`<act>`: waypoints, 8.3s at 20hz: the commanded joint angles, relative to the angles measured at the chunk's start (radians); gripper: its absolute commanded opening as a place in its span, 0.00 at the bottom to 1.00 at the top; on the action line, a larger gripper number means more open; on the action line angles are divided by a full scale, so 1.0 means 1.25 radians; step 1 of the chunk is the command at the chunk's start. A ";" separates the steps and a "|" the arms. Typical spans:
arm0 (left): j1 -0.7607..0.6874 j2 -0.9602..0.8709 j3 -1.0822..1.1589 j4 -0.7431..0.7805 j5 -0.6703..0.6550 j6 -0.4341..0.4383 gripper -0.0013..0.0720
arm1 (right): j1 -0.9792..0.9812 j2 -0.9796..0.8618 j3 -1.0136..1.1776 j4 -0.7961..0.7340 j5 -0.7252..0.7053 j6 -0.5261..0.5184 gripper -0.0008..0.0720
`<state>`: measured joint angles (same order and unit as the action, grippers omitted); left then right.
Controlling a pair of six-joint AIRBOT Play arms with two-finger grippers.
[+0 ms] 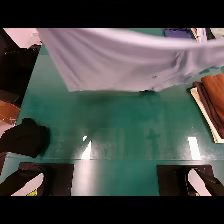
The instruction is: Fold the shirts.
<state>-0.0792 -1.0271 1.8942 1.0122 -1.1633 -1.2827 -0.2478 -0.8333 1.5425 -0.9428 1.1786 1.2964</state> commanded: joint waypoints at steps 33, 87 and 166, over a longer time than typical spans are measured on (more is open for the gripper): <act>0.001 -0.408 -0.423 0.139 0.472 -0.093 0.05 | 0.180 -0.742 0.107 -0.063 -0.124 0.093 0.02; 0.098 -0.123 -1.031 -0.061 0.003 0.084 0.75 | 0.049 -0.202 -0.446 -0.119 0.194 0.036 0.74; 0.083 -0.390 -0.460 -0.047 -0.011 0.021 0.15 | 0.050 -0.487 -0.159 -0.084 0.177 -0.007 0.77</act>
<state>0.0319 -1.5146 1.3067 0.9592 -1.0782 -1.2766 -0.1246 -1.4868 1.3846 -1.0504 1.3258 1.3449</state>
